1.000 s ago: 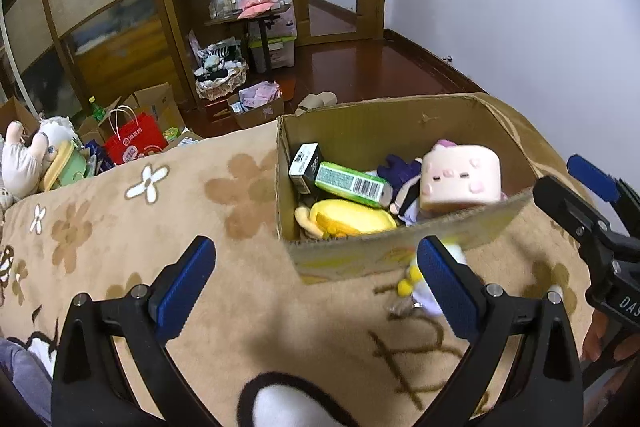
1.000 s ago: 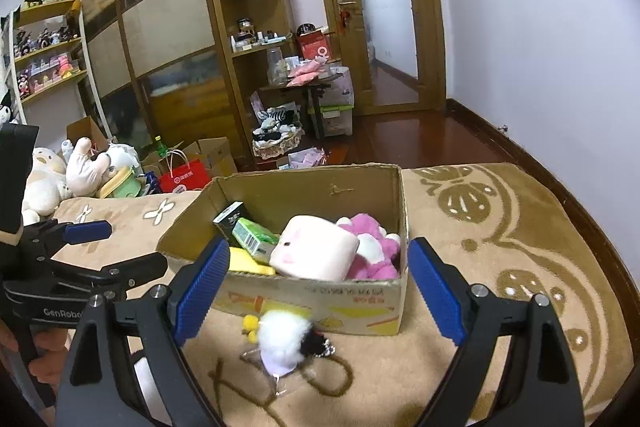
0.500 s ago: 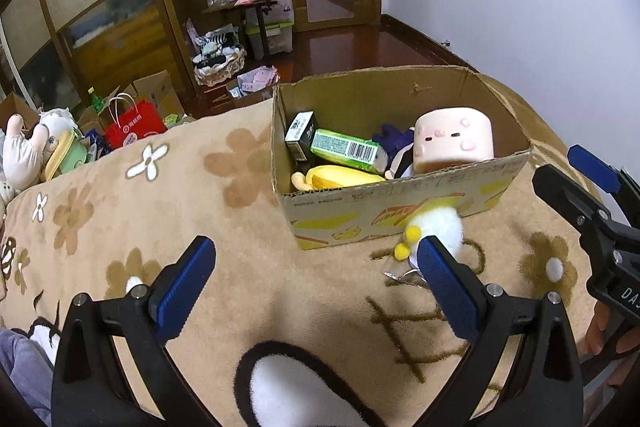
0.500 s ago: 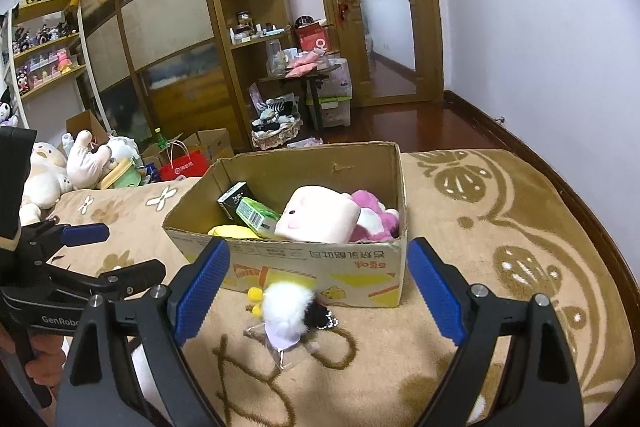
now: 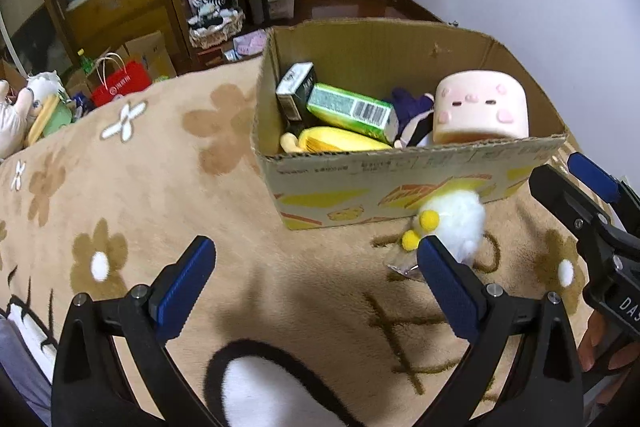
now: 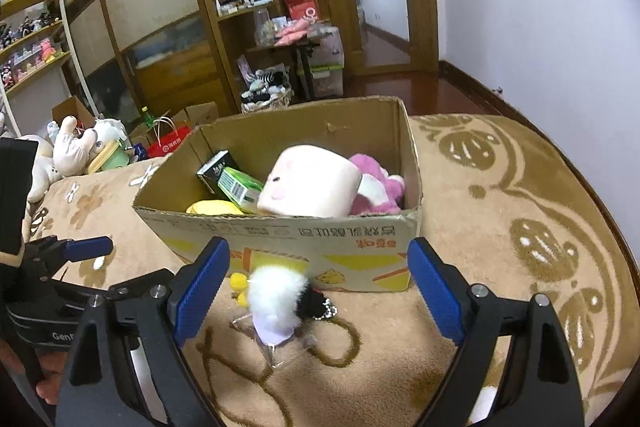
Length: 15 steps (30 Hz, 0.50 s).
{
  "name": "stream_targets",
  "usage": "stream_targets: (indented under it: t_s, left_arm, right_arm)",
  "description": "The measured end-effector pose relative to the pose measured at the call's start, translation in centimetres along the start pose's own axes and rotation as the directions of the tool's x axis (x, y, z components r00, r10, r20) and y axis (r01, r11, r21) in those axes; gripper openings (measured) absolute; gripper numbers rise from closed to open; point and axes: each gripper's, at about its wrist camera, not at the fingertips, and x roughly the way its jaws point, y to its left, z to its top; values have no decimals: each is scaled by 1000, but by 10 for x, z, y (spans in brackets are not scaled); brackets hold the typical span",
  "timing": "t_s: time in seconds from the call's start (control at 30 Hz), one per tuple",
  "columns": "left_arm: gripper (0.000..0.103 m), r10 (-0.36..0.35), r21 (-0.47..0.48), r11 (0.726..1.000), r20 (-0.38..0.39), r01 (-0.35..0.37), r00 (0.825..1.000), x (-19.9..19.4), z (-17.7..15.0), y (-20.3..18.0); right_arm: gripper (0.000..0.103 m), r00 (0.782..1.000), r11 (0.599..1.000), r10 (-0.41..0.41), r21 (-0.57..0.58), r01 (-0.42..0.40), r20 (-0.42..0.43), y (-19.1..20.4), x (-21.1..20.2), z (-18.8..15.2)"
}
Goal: Organize soft objects
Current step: 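Withdraw both grippers from the box toward the white fluffy chick, then grasp the white fluffy chick with the right gripper while the left grasps the clear plastic bag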
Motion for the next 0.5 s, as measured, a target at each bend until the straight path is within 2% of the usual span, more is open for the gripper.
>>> stream_targets:
  t_s: [0.5]
  left_arm:
    - [100,-25,49,998,-19,26,999,23,-2,-10]
  right_arm:
    - [95,996,999,2,44,2,-86,-9,34,-5]
